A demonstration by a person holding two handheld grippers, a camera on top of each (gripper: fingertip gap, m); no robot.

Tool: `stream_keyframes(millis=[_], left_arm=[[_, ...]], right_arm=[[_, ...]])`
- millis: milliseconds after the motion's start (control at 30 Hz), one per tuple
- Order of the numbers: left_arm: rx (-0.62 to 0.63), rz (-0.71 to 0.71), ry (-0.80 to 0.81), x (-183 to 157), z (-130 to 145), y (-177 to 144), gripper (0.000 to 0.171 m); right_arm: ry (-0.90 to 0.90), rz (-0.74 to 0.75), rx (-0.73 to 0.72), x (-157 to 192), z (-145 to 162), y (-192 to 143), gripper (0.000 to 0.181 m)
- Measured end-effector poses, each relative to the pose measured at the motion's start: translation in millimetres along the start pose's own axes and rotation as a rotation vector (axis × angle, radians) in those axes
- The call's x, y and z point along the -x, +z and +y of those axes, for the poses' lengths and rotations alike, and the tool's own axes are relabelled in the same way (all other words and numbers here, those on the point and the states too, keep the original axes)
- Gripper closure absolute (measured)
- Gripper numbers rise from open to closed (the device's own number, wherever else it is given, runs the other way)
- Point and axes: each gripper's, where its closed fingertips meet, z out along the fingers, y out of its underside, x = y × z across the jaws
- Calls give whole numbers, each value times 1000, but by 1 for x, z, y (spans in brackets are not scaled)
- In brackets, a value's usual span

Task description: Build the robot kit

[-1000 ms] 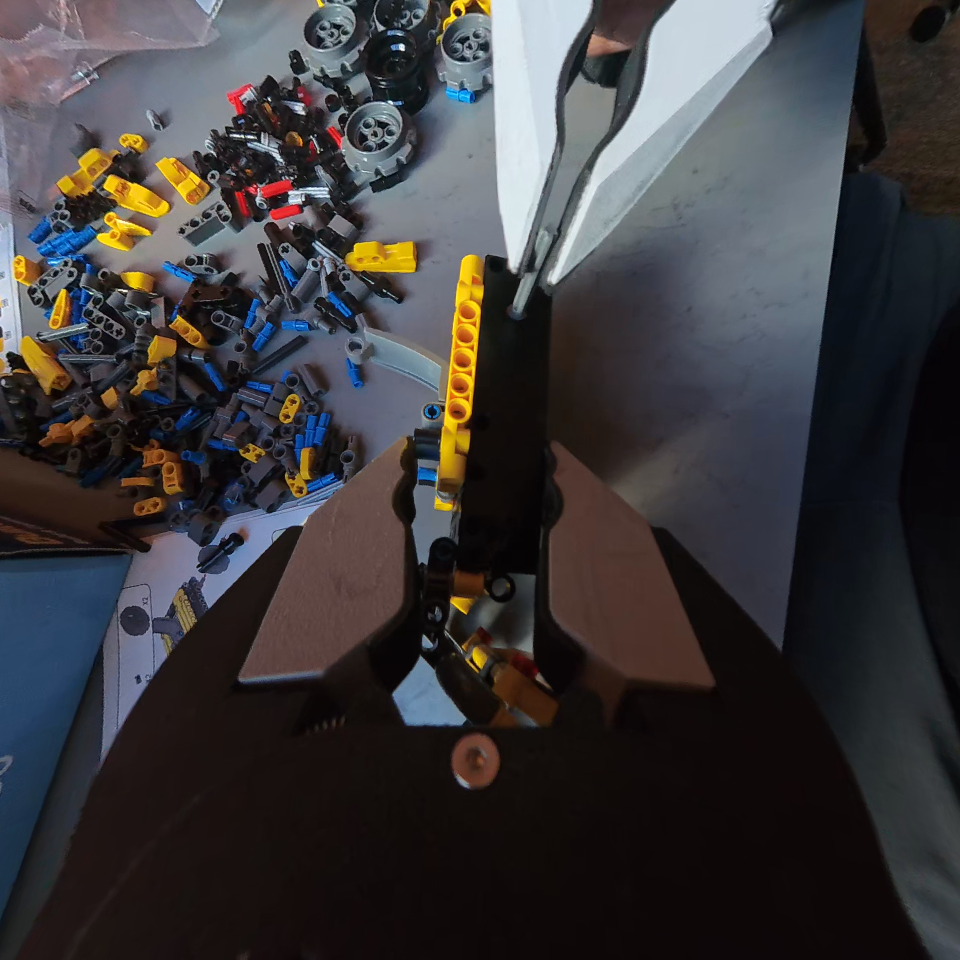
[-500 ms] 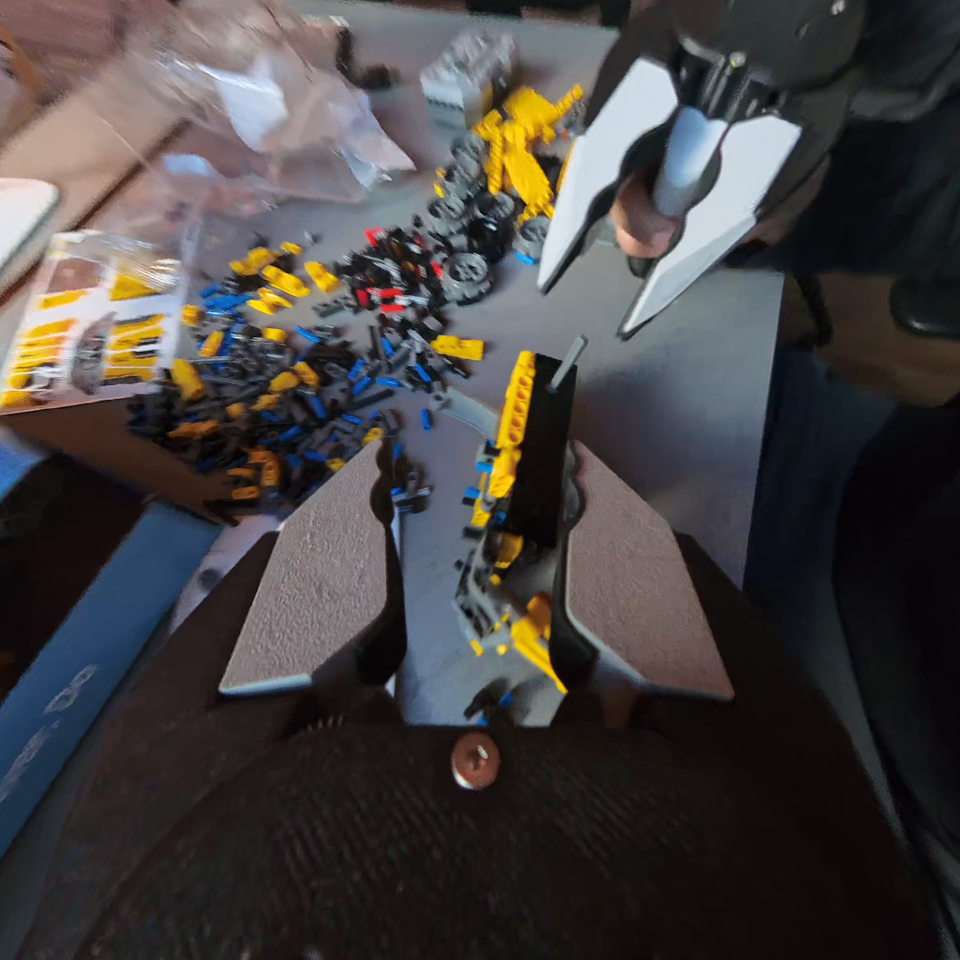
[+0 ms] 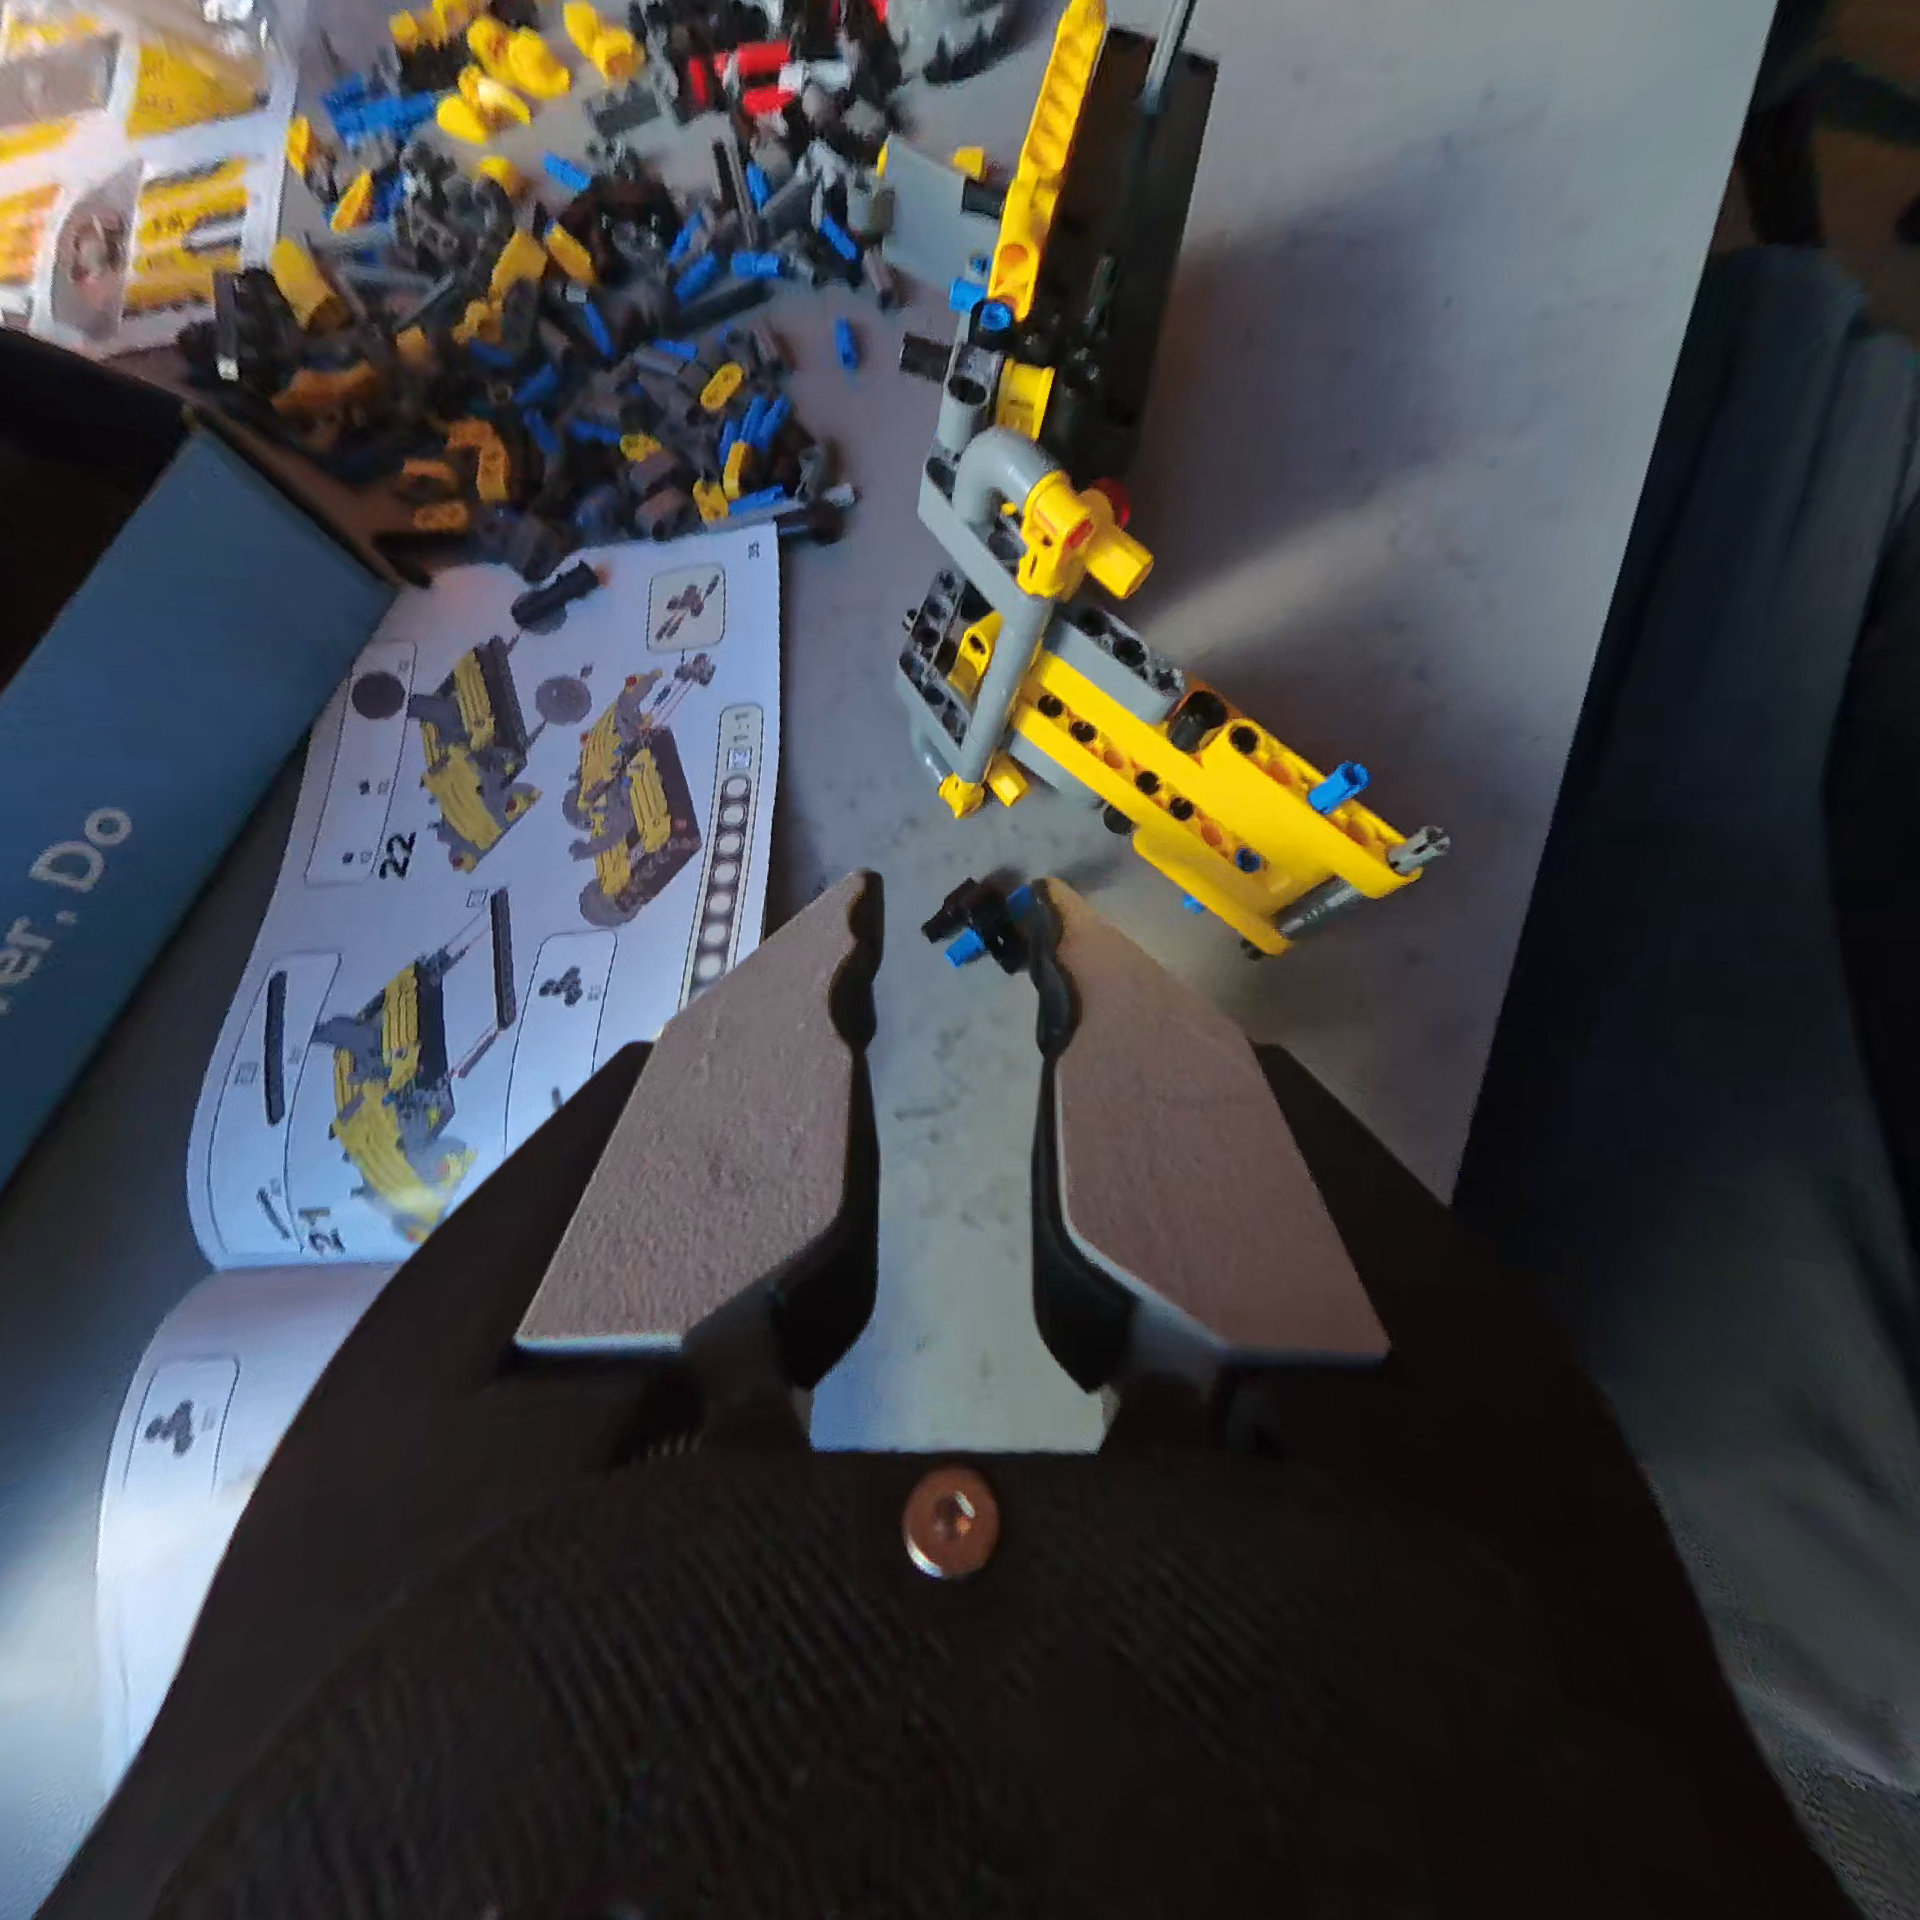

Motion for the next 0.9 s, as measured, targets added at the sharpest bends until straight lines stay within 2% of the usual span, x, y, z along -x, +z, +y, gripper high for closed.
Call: stream_keyframes(millis=[267,367,433,500,600,633,800,900], left_arm=[[70,127,21,-7,14,18,164],[70,111,34,-7,16,16,165],[19,72,55,-5,12,7,165],[-155,34,71,-4,-7,-11,165],[-615,95,32,-21,-59,-60,165],[-715,116,18,-28,-71,-71,165],[-996,137,19,-63,-121,-104,164],[-1065,154,12,-86,-146,-109,165]], right_arm=[[-20,-45,6,19,-4,2,150],[-15,-68,5,27,-6,4,151],[-18,-92,8,37,-8,7,151],[-41,-117,20,51,-10,13,151],[-104,-178,59,83,-12,32,151],[-134,-197,79,95,-12,41,150],[-357,-201,158,139,-19,85,144],[-538,-148,184,148,-24,99,142]])
